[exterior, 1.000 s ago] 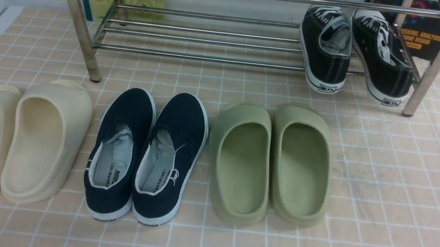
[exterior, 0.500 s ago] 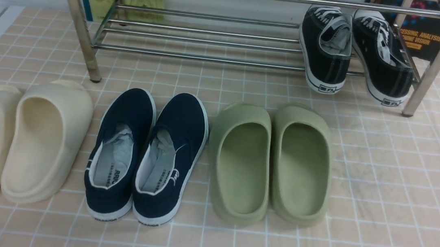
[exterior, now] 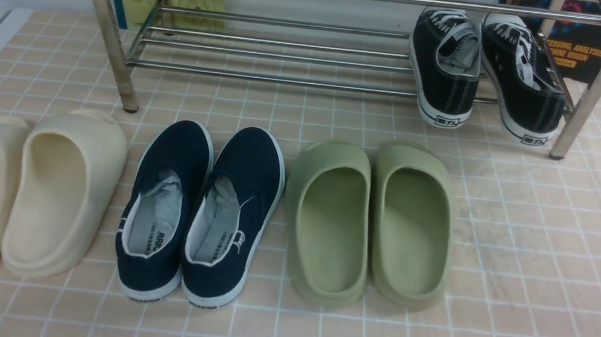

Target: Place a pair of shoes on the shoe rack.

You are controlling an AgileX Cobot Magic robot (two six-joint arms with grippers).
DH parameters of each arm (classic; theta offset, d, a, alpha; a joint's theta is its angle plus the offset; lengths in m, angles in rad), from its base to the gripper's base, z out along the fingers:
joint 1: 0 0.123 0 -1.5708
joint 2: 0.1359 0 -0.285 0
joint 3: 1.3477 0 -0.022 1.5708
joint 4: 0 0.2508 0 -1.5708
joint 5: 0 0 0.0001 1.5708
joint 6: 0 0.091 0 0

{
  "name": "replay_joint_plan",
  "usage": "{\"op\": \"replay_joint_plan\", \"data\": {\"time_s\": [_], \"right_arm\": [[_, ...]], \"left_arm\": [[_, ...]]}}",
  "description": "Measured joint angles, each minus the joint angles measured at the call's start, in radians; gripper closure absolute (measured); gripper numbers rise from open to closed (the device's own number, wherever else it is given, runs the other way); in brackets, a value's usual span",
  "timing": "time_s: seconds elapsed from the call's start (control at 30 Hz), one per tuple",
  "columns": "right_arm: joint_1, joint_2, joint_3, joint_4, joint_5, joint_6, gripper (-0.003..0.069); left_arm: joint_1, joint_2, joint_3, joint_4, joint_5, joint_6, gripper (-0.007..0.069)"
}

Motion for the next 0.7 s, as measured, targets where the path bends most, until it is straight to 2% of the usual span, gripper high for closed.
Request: {"op": "replay_joint_plan", "data": {"time_s": [0.3,0.43,0.47,0.57,0.7], "right_arm": [[0.000,-0.025,0.006,0.004,-0.013,-0.019,0.0649],[-0.058,-0.133,0.006,0.013,0.142,-0.113,0.0648],[-0.103,-0.207,0.006,-0.001,0.229,-0.134,0.0648],[-0.192,-0.369,0.006,-0.035,0.405,-0.131,0.0648],[-0.245,-0.430,0.006,-0.088,0.532,-0.077,0.0648]], "left_arm": [[0.000,0.000,0.000,0.000,0.000,0.000,0.0384],[0.000,0.000,0.000,0.000,0.000,0.000,0.0384],[0.000,0.000,0.000,0.000,0.000,0.000,0.0384],[0.000,0.000,0.000,0.000,0.000,0.000,0.0384],[0.000,0.000,0.000,0.000,0.000,0.000,0.0384]]}}
